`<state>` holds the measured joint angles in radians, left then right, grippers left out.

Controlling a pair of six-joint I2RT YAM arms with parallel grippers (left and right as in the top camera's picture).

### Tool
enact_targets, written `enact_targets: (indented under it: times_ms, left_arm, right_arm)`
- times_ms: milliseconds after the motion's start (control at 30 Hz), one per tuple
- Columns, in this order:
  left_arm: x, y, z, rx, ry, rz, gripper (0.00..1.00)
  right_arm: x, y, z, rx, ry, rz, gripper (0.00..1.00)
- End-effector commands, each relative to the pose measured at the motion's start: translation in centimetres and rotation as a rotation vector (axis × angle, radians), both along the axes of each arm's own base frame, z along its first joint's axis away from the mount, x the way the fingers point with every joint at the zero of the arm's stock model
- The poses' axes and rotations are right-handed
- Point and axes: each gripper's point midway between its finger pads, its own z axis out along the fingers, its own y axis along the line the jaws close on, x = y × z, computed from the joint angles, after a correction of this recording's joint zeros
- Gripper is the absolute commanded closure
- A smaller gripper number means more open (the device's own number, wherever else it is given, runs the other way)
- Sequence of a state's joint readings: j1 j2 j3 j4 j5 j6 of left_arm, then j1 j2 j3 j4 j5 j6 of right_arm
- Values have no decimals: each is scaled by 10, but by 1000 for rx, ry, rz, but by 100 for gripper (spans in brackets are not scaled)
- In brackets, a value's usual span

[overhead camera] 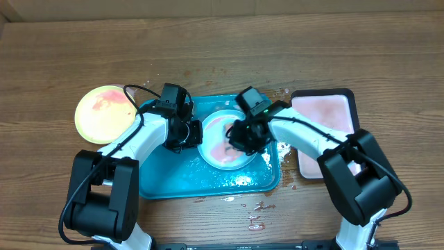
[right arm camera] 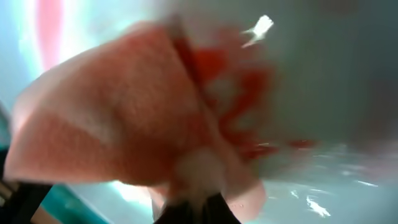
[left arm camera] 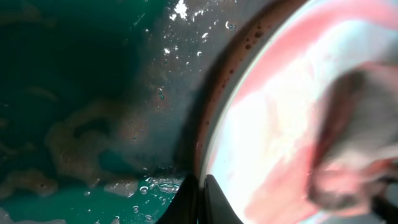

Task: Clean dirty plates on tray and stack at the side
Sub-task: 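Scrub the white plate's red stain with the sponge in the right gripper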

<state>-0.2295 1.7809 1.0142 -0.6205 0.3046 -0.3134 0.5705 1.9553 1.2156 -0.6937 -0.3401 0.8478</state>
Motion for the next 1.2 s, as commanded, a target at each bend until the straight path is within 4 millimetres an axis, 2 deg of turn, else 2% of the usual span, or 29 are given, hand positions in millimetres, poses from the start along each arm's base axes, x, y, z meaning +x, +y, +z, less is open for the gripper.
enact_targets:
  times_ms: [0, 133, 267, 333, 500, 533, 767, 900, 967, 1167]
  left_arm:
    - [-8, -2, -6, -1, 24, -30, 96]
    - [-8, -2, -6, -1, 23, -33, 96]
    - [-8, -2, -6, -1, 23, -33, 96]
    - [-8, -2, -6, 0, 22, -36, 95]
    - [-8, -2, -6, 0, 22, -36, 96]
    - [-8, -2, -6, 0, 22, -36, 96]
    - [-9, -2, -6, 0, 23, -37, 96]
    - [-9, -2, -6, 0, 25, -37, 95]
    - [-9, -2, -6, 0, 25, -37, 95]
    - [-9, -2, -6, 1, 25, -36, 96]
  right_arm:
    - [18, -67, -24, -253, -18, -160, 96]
    - [21, -96, -26, -314, 11, -242, 96]
    - [27, -101, -26, -296, 9, -262, 96]
    - [33, -87, -23, -222, -8, -227, 96]
    - [37, -36, -14, -9, -18, -162, 96]
    - [35, -25, -14, 28, -12, -151, 96]
    - [11, 16, -40, 103, 92, -119, 96]
    - [1, 45, -43, 220, 128, -55, 96]
    - [0, 55, -42, 266, 129, -32, 96]
    - [9, 63, -36, 321, 79, -2, 96]
